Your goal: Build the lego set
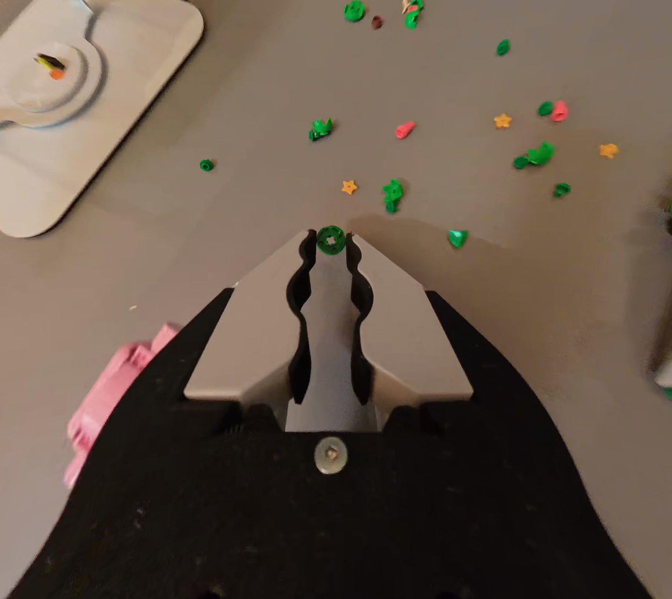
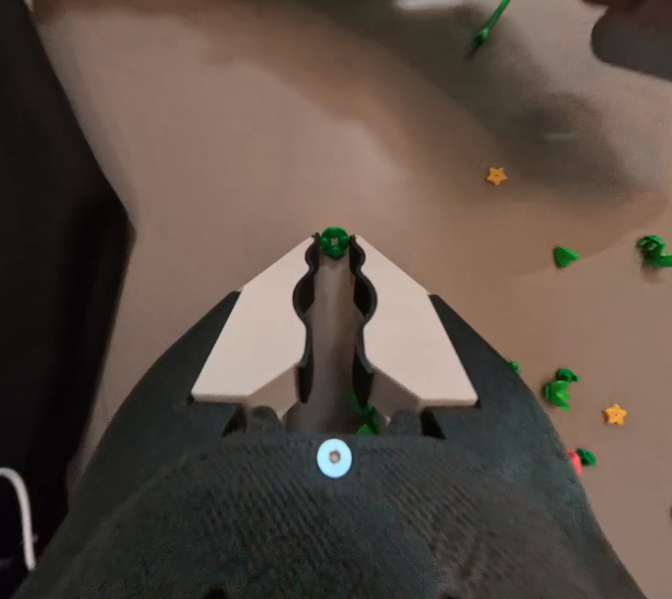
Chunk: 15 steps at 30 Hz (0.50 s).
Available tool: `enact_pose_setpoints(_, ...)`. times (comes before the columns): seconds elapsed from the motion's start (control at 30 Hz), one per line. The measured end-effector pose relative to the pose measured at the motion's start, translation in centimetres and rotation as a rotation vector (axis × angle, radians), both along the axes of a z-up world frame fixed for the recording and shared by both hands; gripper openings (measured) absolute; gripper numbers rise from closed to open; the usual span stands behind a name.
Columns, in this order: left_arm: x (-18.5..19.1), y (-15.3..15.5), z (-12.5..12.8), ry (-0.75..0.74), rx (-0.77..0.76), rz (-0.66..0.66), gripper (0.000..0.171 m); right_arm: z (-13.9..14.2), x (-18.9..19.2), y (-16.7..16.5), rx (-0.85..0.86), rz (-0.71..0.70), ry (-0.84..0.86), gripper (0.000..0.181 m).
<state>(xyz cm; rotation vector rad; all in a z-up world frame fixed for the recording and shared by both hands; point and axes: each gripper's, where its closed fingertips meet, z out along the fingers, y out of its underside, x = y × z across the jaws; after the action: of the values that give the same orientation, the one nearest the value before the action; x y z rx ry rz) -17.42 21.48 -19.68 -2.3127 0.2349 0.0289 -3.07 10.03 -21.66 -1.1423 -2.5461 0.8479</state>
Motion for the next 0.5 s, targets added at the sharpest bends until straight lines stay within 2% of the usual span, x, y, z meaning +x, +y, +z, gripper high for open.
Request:
enact_pose_setpoints(0.1,0.6,-2.9,1.9,0.008,0.086,-0.021,0.012,-0.6,-0.3,-0.2,0.043,0.021,-0.01,0.014)
enact_pose_setpoints(0.23,0.8,-6.8,2.8,0.035,0.142,-0.023,0.012,-0.5,-0.6,-0.9,0.014,0.048,-0.035,0.014)
enact_pose_setpoints(0.4,2.4,-9.3,3.1,-0.116,0.185,-0.048,0.012,-0.6,-1.7,-2.4,0.046,0.076,-0.035,0.014)
enact_pose_setpoints(0.5,2.5,-10.1,3.3,-0.149,0.202,-0.063,0.012,-0.6,-2.6,-3.6,0.063,0.103,-0.036,0.014)
